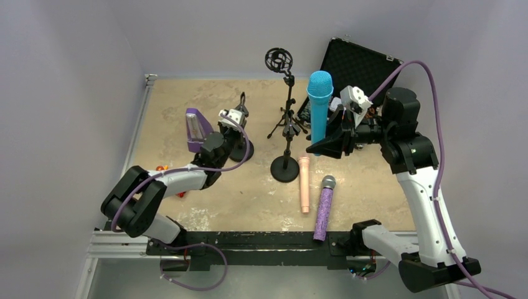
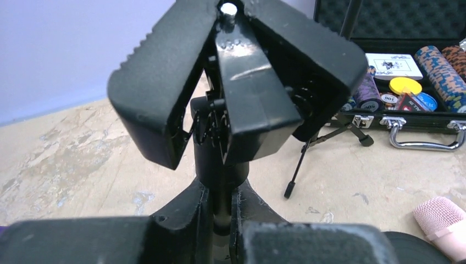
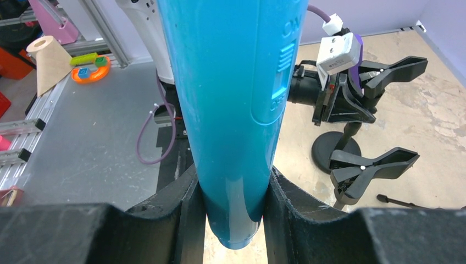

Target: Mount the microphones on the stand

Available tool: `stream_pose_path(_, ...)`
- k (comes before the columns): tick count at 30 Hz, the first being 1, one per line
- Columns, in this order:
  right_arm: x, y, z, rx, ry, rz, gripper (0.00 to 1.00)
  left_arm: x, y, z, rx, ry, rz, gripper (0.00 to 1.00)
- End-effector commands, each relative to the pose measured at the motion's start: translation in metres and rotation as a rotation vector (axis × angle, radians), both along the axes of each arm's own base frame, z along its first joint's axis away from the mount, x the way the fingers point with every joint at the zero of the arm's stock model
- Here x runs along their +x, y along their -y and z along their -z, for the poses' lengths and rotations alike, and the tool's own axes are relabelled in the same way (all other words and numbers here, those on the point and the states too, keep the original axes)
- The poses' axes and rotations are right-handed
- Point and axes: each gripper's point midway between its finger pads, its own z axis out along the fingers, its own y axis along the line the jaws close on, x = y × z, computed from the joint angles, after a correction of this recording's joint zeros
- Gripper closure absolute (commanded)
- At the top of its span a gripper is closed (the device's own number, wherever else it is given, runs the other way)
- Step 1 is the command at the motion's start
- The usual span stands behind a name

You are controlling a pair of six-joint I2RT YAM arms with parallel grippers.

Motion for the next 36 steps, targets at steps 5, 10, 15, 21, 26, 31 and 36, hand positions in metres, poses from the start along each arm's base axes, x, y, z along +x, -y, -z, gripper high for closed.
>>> stream_pose_path(5,-0.006,0.003,0.000,-0.006,0.050,-0.005,1.00,-0.070,0.028,-0.029,0.018,0.016,0.409,1.00)
stream_pose_path(10,-0.008,0.003,0.009,-0.031,0.065,-0.037,1.00,-0.158,0.044,-0.026,0.044,-0.080,0.814,1.00)
stream_pose_path(15,-0.017,-0.003,0.025,-0.065,0.111,-0.102,1.00,-0.202,0.060,-0.040,-0.033,-0.088,1.054,1.00)
stream_pose_path(21,-0.026,-0.007,0.053,-0.087,0.139,-0.153,1.00,-0.210,0.078,-0.031,-0.066,-0.127,1.148,1.00)
stream_pose_path(26,-0.027,-0.011,0.084,-0.101,0.140,-0.180,1.00,-0.210,0.084,-0.025,-0.066,-0.103,1.141,1.00)
stream_pose_path(31,-0.023,-0.016,0.108,-0.129,0.133,-0.189,1.00,-0.214,0.079,-0.021,-0.071,-0.084,1.105,1.00)
stream_pose_path(36,-0.018,-0.021,0.120,-0.128,0.103,-0.196,1.00,-0.211,0.070,0.001,-0.060,-0.128,1.020,0.84)
